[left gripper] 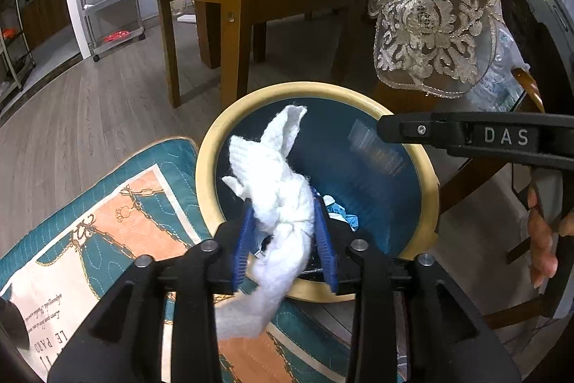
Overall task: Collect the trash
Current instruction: 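Open both tools to drop the packet and tissue into the wastebasket, then move both tools back over the remaining trash on the rug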
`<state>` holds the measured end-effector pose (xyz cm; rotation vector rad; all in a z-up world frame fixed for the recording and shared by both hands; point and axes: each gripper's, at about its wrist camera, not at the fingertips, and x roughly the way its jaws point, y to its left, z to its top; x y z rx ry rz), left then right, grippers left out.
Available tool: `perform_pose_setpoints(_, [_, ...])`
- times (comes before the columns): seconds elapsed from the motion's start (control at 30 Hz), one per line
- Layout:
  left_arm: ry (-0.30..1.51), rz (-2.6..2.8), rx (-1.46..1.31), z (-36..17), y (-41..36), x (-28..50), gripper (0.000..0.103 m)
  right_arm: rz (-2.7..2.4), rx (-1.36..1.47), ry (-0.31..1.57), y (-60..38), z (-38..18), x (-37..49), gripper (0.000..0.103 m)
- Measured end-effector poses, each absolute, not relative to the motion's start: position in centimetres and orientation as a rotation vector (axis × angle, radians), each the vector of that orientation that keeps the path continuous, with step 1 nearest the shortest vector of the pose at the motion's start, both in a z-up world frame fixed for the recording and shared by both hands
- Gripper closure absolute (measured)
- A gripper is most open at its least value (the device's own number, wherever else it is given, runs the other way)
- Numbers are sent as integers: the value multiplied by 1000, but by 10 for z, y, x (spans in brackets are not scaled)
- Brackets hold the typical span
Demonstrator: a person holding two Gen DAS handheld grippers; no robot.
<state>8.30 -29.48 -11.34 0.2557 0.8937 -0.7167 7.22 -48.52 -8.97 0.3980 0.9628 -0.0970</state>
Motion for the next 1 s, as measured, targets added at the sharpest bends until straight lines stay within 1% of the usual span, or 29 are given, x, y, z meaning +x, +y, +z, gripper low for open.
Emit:
perform_pose_setpoints(0.03, [893,-715,254,-113,-294,83,58,-100,395,957,-485,-89,72,47])
perform_pose_setpoints(0.1, [891,-708,251,-111,-291,83,52,-103,389,944,-483,-85,72,40])
perform_pose_setpoints(0.13, [892,-704,254,-111,-289,84,49,-104,388,941,-482,-84,72,39])
perform_pose_setpoints(0.2, [892,-702,261,-109,-286,83,47,-94,388,935,-481,-82,71,35])
perform_pose_setpoints(0.27, [881,-689,271,-103,-278,82,43,-83,377,930,-476,-79,72,33])
perform_pose_setpoints(0.33, [868,-672,261,-94,-266,80,36,-71,363,924,-470,-76,73,31])
perform_pose_setpoints(0.5, [829,-629,254,-64,-228,70,30,-31,325,902,-450,-60,72,26])
perform_pose_setpoints(0.57, [806,-603,260,-48,-209,62,29,-4,302,884,-436,-50,69,24])
perform_pose_setpoints(0.67, [789,-568,246,-25,-181,51,27,41,280,855,-414,-35,62,18])
perform_pose_setpoints(0.7, [785,-560,232,-15,-167,45,26,56,274,850,-406,-31,60,14])
perform_pose_setpoints(0.77, [777,-545,225,-2,-146,36,23,94,252,846,-386,-24,55,11])
perform_pose_setpoints(0.93, [772,-485,290,14,-94,13,12,151,139,856,-341,-15,40,8])
perform_pose_setpoints(1.0, [792,-460,310,12,-73,6,11,162,107,853,-325,-11,32,7])
